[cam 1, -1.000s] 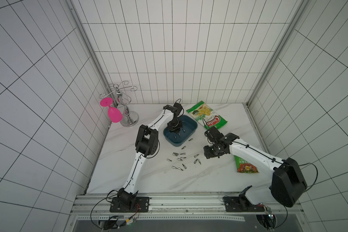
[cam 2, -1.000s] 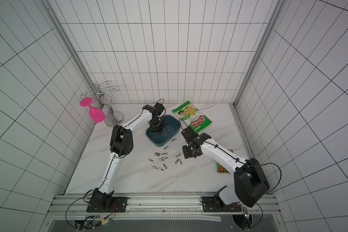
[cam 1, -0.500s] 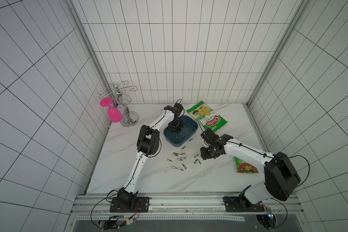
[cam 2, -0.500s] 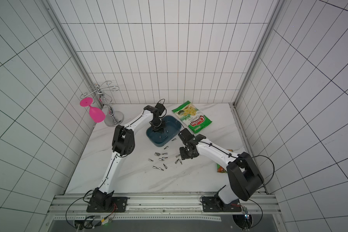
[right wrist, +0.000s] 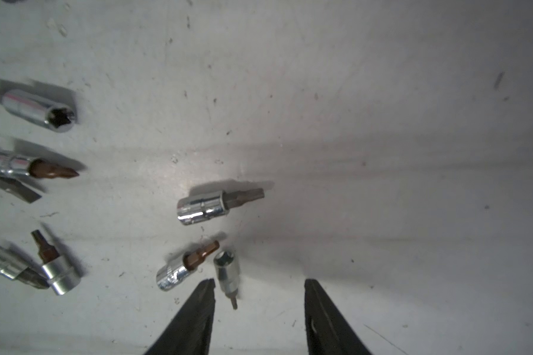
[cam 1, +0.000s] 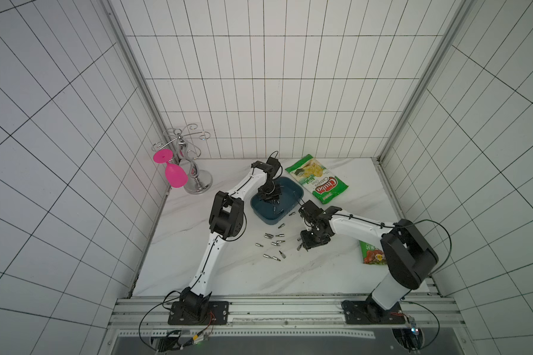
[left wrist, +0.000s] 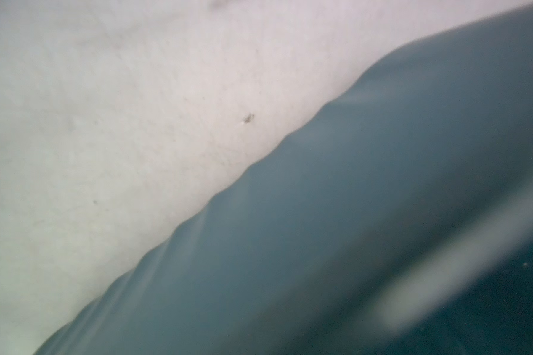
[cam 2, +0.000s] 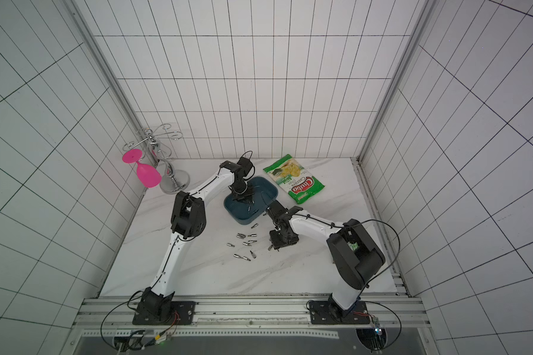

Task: Put the bit on the desktop into the storage box
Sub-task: Place the screwdriver bit in the storage box, then pick up the screwdriver bit from the center of the board.

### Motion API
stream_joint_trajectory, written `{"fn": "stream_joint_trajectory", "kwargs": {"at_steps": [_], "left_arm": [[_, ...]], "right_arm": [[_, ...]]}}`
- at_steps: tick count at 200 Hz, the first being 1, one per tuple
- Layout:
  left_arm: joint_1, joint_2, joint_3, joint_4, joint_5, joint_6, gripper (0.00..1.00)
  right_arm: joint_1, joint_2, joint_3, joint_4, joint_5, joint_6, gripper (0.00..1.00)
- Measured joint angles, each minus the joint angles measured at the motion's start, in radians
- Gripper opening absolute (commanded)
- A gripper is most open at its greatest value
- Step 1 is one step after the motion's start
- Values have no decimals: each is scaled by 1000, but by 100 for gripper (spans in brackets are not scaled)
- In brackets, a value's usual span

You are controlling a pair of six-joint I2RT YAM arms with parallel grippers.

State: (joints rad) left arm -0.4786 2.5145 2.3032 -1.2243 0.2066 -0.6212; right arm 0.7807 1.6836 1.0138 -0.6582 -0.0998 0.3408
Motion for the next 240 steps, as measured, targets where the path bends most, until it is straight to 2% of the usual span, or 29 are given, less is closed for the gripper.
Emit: {"fn": "stream_joint_trajectory", "kwargs": {"at_steps": [32, 89, 123, 155, 201, 240], "left_arm": [[5, -50, -24, 1, -1, -2, 27], [34, -154, -82, 12, -1, -7, 31], [56, -256, -167, 22, -7, -10, 32], [62, -408, -310, 39, -26, -14, 34], [61, -612, -599, 76, -49, -19, 35], [46, -716, -821, 101, -76, -34, 35]], "right_arm": [[2, 19, 13, 4, -10, -12, 47], [6, 64, 43, -1, -20, -20, 34], [7, 71, 50, -9, -24, -21, 26], [12, 72, 52, -21, -29, -18, 17], [18, 72, 53, -30, -37, -14, 0], [18, 58, 58, -67, -37, -12, 0]]}}
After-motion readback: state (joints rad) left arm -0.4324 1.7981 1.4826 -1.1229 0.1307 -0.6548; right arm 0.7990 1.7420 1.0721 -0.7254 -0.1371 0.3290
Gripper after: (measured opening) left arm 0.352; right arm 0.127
